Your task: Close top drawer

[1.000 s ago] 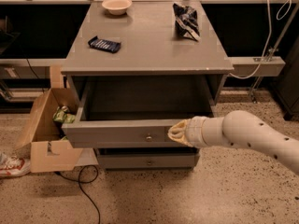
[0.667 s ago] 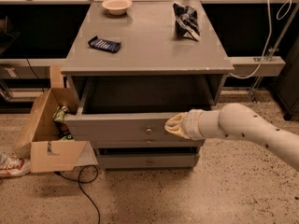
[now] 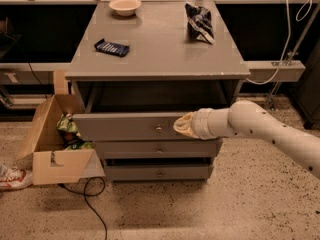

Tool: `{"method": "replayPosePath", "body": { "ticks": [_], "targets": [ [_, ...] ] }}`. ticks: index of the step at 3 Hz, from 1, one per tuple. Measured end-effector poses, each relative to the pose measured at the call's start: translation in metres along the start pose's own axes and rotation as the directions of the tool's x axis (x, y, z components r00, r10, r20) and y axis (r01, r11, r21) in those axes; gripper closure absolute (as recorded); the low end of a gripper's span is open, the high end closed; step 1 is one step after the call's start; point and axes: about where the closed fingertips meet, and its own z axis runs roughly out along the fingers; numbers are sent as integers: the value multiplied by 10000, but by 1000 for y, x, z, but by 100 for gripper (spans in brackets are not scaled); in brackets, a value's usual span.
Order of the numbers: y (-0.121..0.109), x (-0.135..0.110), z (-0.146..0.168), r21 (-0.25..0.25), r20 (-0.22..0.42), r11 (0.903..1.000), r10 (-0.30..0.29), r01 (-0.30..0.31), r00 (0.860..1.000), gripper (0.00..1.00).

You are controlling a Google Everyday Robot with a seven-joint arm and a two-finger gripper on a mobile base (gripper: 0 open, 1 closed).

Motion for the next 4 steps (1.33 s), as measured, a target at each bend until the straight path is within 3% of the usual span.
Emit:
{"method": "replayPosePath", "body": {
  "ticks": [1, 3, 4],
  "targets": [
    [-12, 6, 4, 199, 121, 9997, 116, -119, 9999, 100],
    [-54, 28, 21, 1101, 146, 9924, 543, -556, 9984, 100],
    [-62, 29, 18, 1360, 155, 9891, 550, -566, 9984, 100]
  ]
}}
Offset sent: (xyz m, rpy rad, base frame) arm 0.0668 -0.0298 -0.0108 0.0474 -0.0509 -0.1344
